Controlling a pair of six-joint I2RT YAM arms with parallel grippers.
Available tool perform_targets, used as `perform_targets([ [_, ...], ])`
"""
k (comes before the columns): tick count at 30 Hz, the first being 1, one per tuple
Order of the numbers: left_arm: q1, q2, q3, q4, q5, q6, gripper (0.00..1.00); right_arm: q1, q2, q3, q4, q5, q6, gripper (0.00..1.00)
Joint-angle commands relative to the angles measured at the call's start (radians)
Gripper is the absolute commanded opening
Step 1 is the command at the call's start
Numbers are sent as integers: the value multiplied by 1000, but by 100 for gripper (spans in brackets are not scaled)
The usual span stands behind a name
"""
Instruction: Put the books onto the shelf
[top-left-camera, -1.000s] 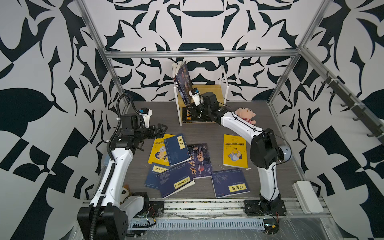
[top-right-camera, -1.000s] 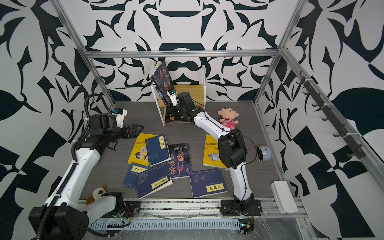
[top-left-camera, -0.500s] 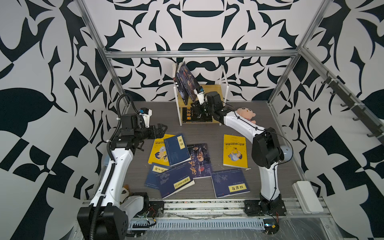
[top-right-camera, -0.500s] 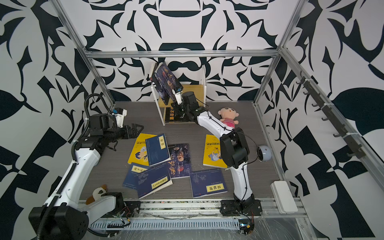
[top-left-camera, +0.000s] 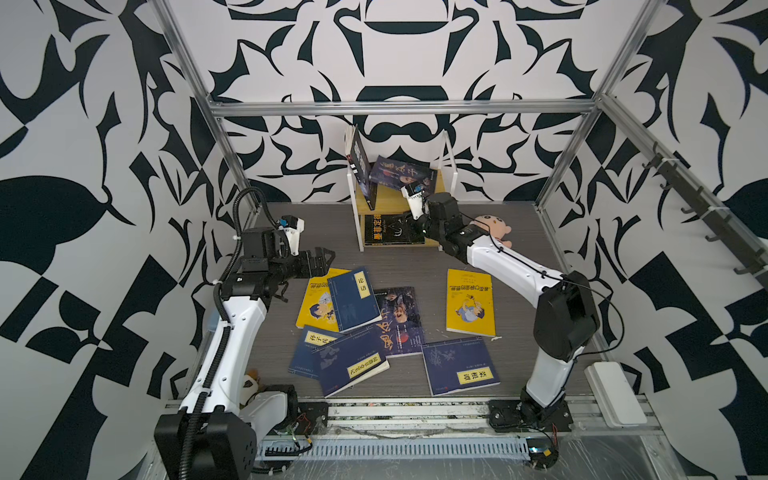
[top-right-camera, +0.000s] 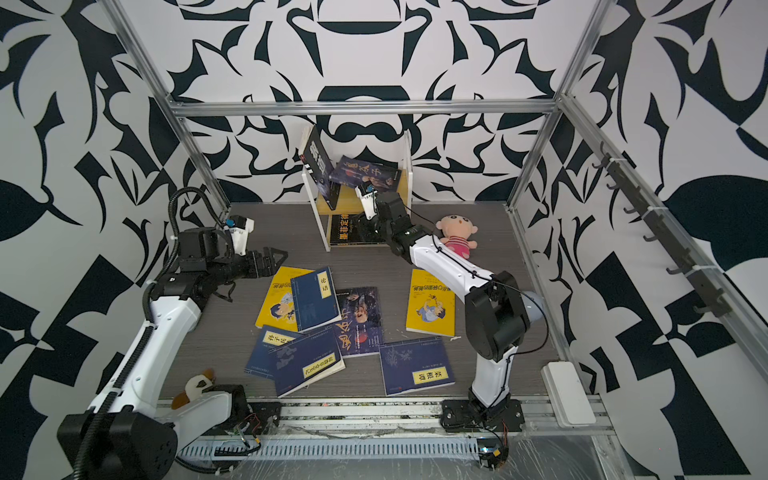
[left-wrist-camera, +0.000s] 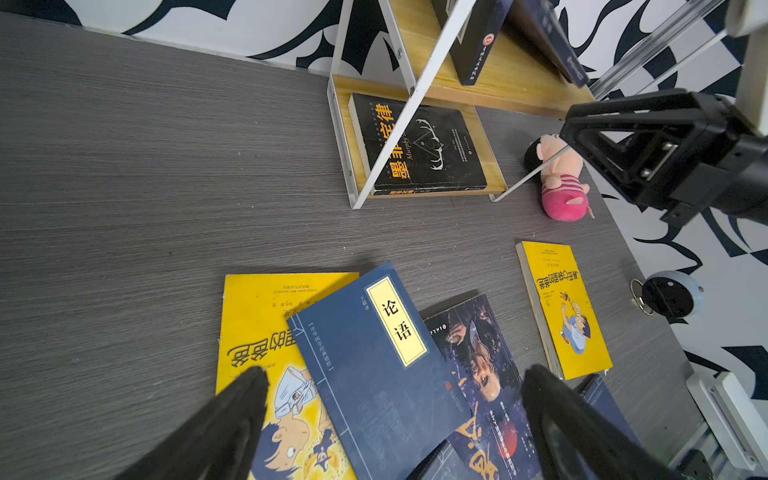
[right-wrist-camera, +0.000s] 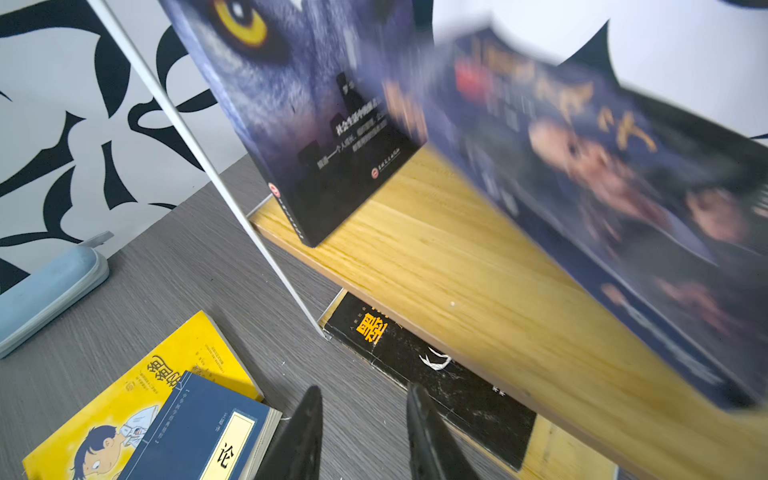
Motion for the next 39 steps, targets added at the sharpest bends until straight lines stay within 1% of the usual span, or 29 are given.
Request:
perform_targets([
  [1, 4, -10, -15, -1, 14, 2, 100, 8, -62, 18, -26, 44, -15, 37],
  [3, 4, -9, -14, -2, 13, 3, 99, 13, -81, 21, -35, 58, -30, 38],
  [5, 5, -8, -17, -1, 13, 2, 99, 13, -85, 57, -81, 80, -66, 40],
  [7, 4, -5, -14, 1, 20, -1, 100, 13, -68, 130, -171, 108, -132, 43],
  [10, 6, -9, -15, 1, 23, -1, 99, 11, -30, 266, -298, 157, -192, 47],
  [12, 6, -12, -14, -2, 19, -1, 99, 9, -23, 324, -352, 172, -193, 48],
  [13, 7, -11, -13, -3, 18, 1, 99, 6, -27, 343, -372, 163, -174, 49],
  [17, 9, -13, -11, -7, 18, 0, 100, -43, -87, 356, -404, 98, -17, 49],
  [20, 8, -8, -12, -5, 19, -1, 99, -108, -157, 327, -405, 44, 103, 49],
  [23, 10, -5, -14, -1, 28, -2, 100, -189, -221, 283, -384, 4, 197, 49],
  [25, 11, -4, -13, -1, 31, -3, 100, -264, -258, 237, -350, -23, 273, 49],
  [28, 15, -5, -14, 1, 34, -7, 100, -356, -283, 163, -284, -39, 387, 49],
  [31, 19, -7, -16, 3, 37, -11, 99, -429, -255, 116, -215, -81, 499, 48],
  [34, 23, -11, -14, 1, 38, -14, 99, -470, -186, 82, -117, -135, 619, 48],
  [37, 25, -11, -14, 0, 41, -16, 99, -485, -84, 100, -24, -196, 714, 49],
  [39, 28, -13, -13, -1, 41, -16, 100, -484, -10, 147, -6, -228, 757, 50],
])
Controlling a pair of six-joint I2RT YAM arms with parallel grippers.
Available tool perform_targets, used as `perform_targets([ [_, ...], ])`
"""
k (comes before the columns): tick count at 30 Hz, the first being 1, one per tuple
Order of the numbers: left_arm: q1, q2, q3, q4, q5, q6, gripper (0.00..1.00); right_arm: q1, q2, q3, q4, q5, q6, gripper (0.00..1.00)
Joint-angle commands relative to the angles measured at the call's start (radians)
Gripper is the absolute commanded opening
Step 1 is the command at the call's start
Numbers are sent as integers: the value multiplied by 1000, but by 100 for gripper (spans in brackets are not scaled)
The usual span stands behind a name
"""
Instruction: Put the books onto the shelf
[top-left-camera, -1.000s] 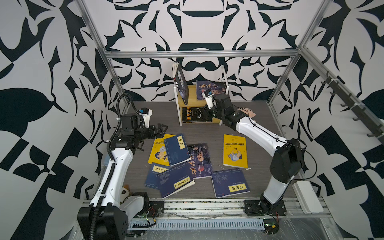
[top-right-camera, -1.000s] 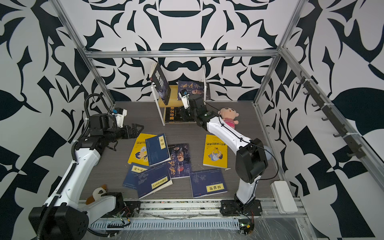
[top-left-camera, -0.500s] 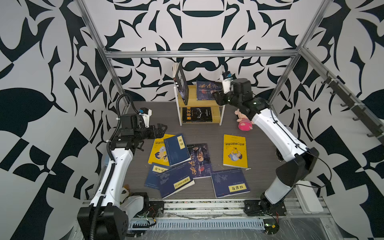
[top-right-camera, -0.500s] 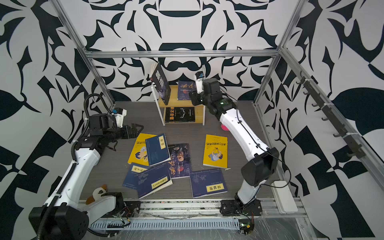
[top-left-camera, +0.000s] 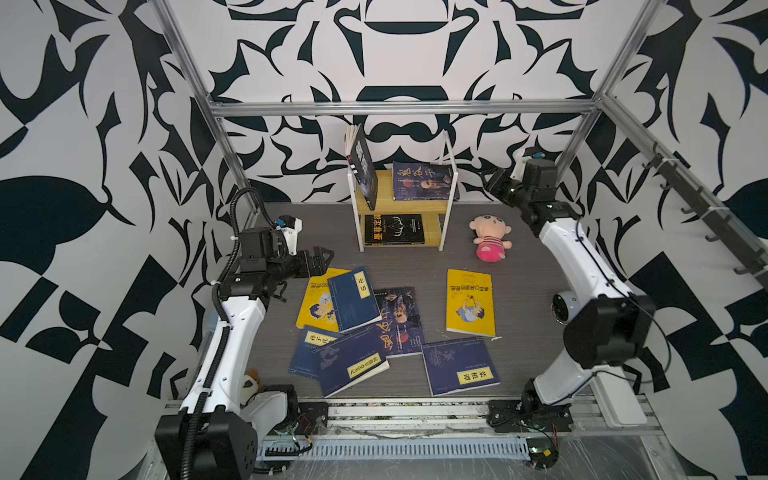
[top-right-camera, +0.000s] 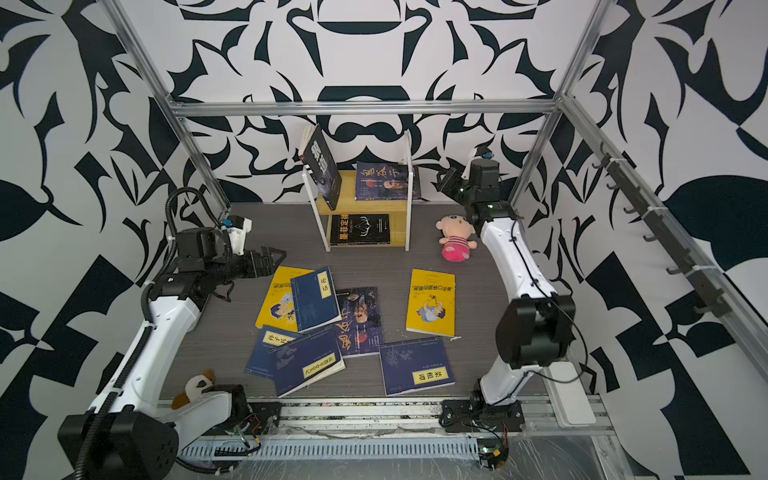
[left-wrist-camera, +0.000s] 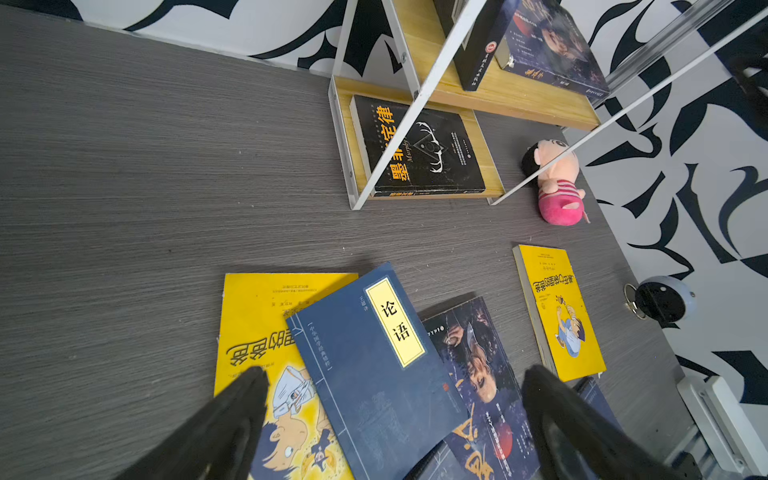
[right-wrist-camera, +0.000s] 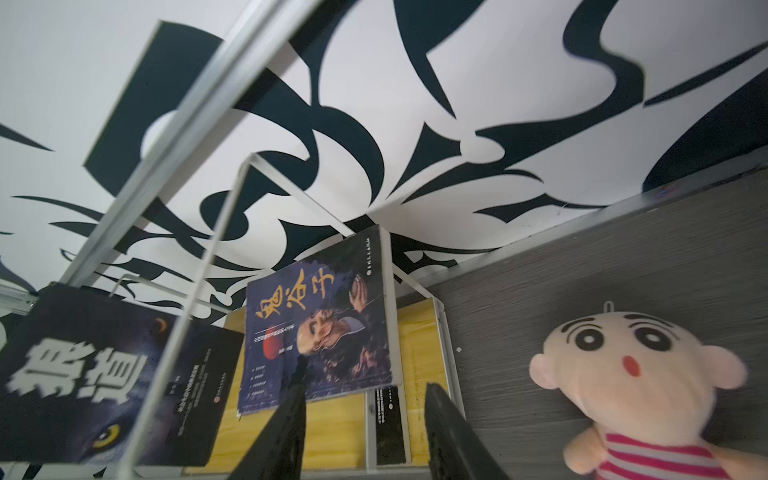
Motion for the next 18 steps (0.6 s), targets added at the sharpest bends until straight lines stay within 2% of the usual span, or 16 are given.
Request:
perform_targets([
  [1, 7, -14, -13, -2, 21, -5, 99, 3, 89, 75, 116, -117, 152, 50],
  [8, 11, -15, -13, -1, 21, -5, 99, 4, 257, 156, 256, -165, 352, 52],
  [13, 13, -14, -13, -2, 22, -5, 99, 7, 317, 175, 328, -205, 431, 52],
  [18, 13, -13, -14, -1, 22, -5, 99, 5, 315, 170, 369, -194, 448, 52],
])
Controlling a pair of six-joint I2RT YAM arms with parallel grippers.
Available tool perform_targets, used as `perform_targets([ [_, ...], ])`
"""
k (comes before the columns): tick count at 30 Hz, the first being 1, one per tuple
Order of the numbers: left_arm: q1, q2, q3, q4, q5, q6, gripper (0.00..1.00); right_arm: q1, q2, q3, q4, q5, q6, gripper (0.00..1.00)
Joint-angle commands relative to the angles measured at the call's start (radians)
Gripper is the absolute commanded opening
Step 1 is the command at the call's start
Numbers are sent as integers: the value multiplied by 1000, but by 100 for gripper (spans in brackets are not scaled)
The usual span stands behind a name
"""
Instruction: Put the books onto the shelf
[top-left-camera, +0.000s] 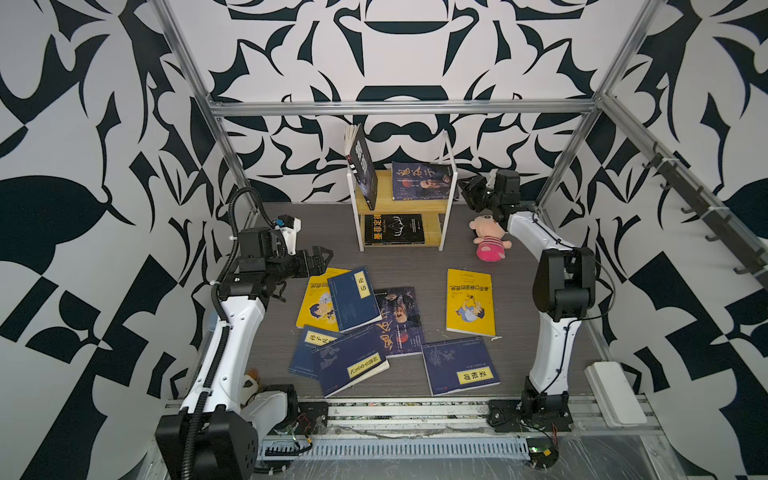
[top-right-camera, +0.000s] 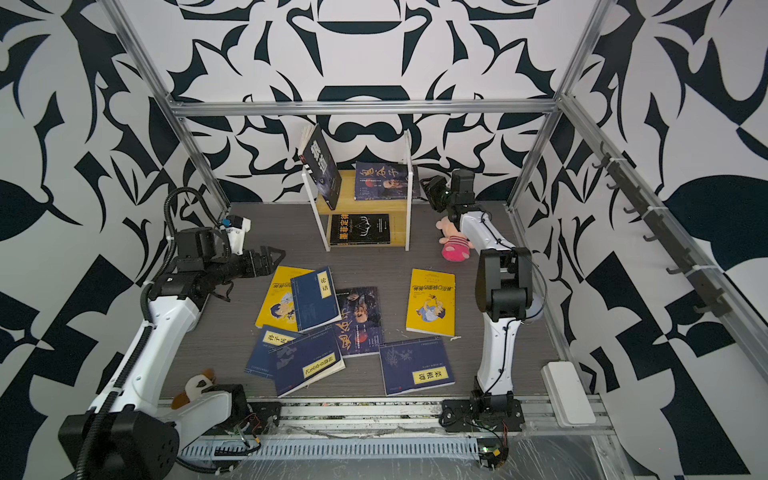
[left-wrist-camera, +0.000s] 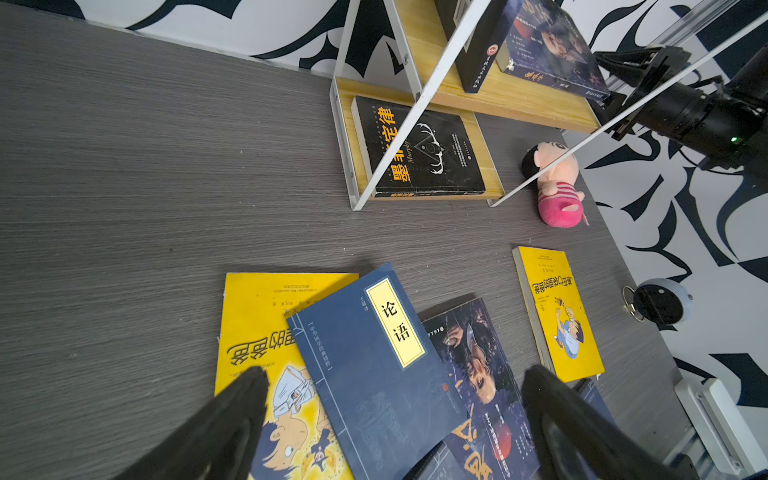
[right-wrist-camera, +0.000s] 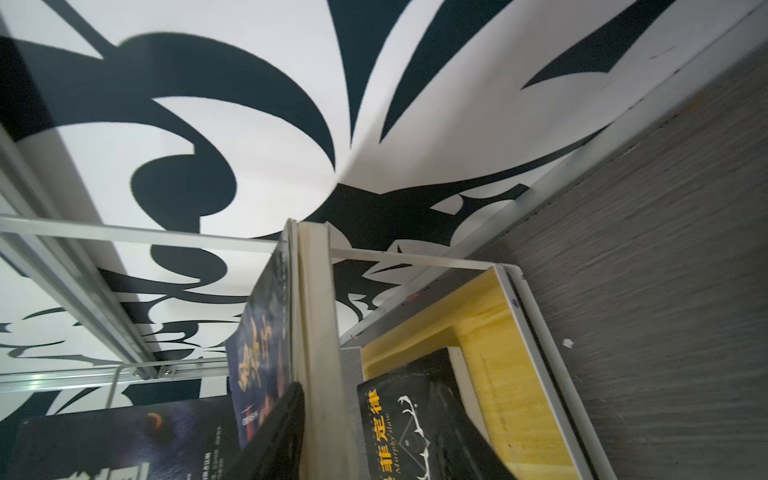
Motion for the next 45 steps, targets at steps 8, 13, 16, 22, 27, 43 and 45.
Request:
perform_targets([
  [8, 6, -13, -15, -1, 17, -3, 99, 8, 12, 78, 146, -67, 108, 52],
  [13, 7, -8, -14, -1, 21, -6, 100, 8, 8, 68, 149, -67, 112, 52],
  [16, 6, -5, -12, 1, 22, -5, 99, 13, 19, 64, 148, -90, 119, 52],
  [22, 7, -5, -12, -1, 23, -8, 99, 14, 9, 13, 137, -82, 99, 52],
  [27, 6, -7, -12, 1, 24, -7, 100, 16, 14, -16, 172, -92, 131, 46],
  [43, 7, -14, -10, -1, 29, -10, 99, -22, -86, -156, 366, -52, 196, 0],
  [45, 6, -15, -8, -1, 38, -16, 99, -35, -124, -190, 389, -40, 199, 0],
])
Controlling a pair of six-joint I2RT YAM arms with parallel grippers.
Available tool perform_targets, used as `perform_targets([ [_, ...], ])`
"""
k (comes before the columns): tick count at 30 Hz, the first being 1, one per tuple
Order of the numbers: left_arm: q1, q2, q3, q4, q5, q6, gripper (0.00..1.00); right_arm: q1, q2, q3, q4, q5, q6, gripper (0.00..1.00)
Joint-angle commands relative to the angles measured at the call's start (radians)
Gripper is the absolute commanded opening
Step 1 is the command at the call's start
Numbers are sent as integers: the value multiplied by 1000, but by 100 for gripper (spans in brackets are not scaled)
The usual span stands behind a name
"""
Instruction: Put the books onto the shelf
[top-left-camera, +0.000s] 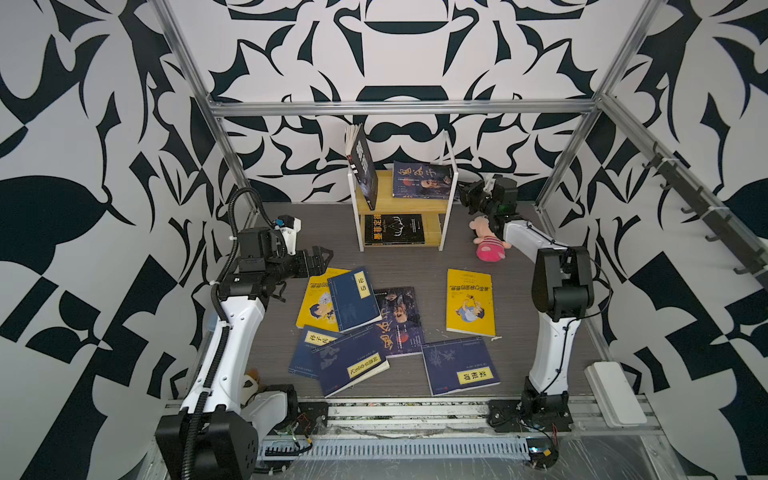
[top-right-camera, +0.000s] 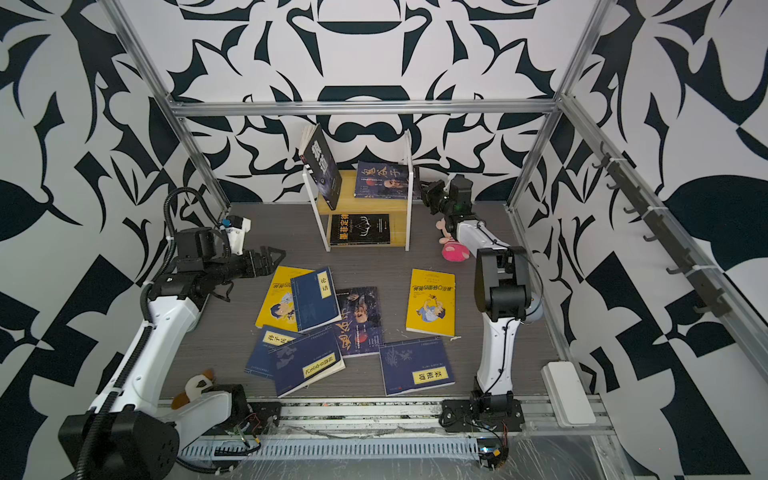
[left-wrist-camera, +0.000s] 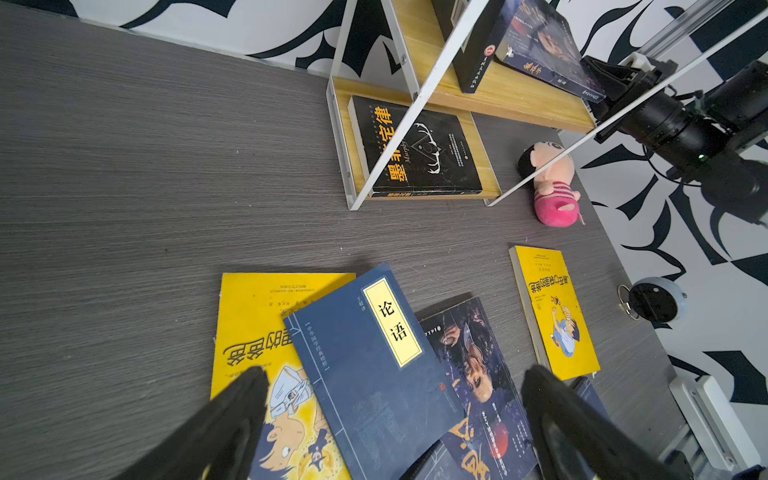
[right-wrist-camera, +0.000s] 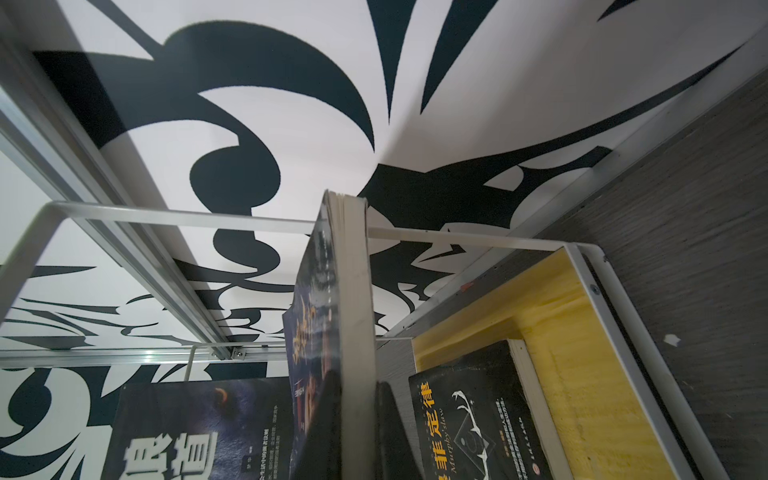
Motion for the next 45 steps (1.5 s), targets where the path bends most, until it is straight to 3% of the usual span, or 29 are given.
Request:
perform_targets([
  [1, 4, -14, -6, -3, 28, -14, 99, -33, -126, -46, 110, 33, 24, 0],
  [8, 13, -9, 64, -58, 89, -17, 100, -87, -265, -210, 186, 67, 32, 0],
  [15, 17, 38, 260, -199, 153, -29, 99, -159, -447, -393, 232, 125, 10, 0],
  [27, 8, 161, 586, -284, 215, -41, 94, -287, -798, -558, 139, 145, -22, 0],
  [35, -62, 231, 611, -235, 279, -106, 92, -301, -1029, -652, -15, 106, -48, 0],
  [38, -89, 247, 583, -167, 314, -169, 92, -300, -1112, -668, -76, 92, -48, 0],
  [45, -178, 321, 560, 69, 344, -477, 93, -298, -1214, -664, -121, 62, 45, 0],
])
